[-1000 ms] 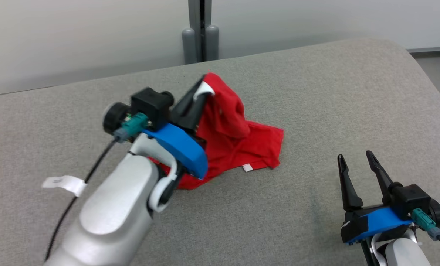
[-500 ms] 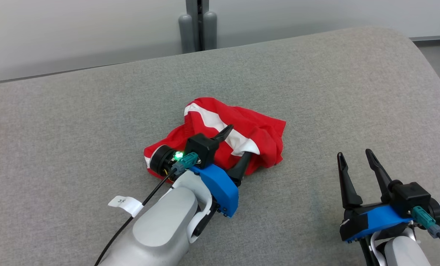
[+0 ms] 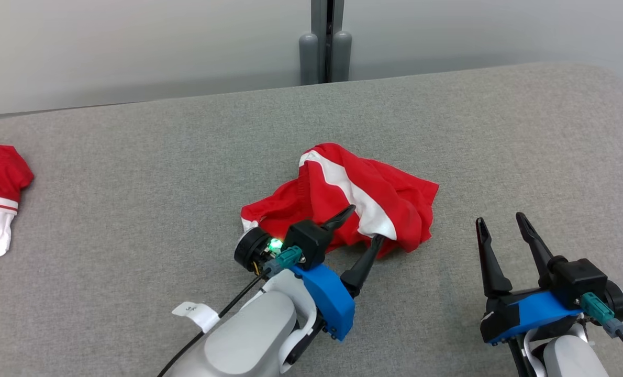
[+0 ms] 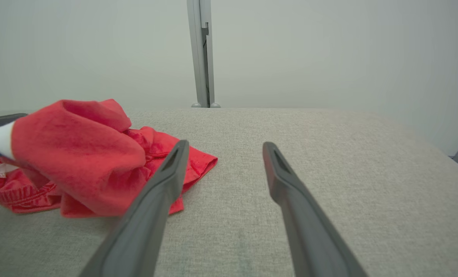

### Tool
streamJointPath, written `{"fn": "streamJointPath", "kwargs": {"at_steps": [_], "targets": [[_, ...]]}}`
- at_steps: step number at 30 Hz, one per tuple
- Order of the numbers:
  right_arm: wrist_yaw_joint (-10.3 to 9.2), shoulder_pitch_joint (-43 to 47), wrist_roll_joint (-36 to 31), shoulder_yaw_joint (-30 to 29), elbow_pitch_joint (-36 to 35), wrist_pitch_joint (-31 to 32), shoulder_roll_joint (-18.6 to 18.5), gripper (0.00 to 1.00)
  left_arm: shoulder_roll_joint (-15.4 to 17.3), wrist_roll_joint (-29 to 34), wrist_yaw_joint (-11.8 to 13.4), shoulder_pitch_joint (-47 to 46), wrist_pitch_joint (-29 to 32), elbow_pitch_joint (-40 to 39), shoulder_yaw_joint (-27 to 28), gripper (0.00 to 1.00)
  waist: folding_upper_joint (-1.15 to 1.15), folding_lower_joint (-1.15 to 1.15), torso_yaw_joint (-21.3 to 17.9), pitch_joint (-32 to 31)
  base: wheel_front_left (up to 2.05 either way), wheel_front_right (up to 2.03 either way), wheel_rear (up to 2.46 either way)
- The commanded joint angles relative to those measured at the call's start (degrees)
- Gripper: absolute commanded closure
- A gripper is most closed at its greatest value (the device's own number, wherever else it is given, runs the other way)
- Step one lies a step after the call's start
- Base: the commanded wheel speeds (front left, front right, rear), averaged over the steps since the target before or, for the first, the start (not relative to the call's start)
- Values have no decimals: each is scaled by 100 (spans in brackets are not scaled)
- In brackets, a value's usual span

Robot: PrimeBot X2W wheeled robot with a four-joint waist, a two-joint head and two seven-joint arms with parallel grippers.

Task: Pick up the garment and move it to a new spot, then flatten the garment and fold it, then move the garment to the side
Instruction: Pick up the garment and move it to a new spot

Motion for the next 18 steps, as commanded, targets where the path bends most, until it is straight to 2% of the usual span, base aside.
{"fn": "streamJointPath", "kwargs": {"at_steps": [1, 10, 18], "targets": [[1, 8, -6, -21, 1, -20, -14, 0, 21, 54, 42, 110, -56, -51, -3, 0, 0, 0, 35, -16, 0, 0, 0], [1, 135, -83, -90, 21, -20, -14, 0, 589, 43, 308, 427, -180, -612, 249, 0, 0, 0, 147, -220, 0, 0, 0], [1, 229, -137, -79, -16, -20, -14, 0, 1211, -117, 704, 875, -199, -1506, 658, 0, 0, 0, 195, -464, 0, 0, 0]]}}
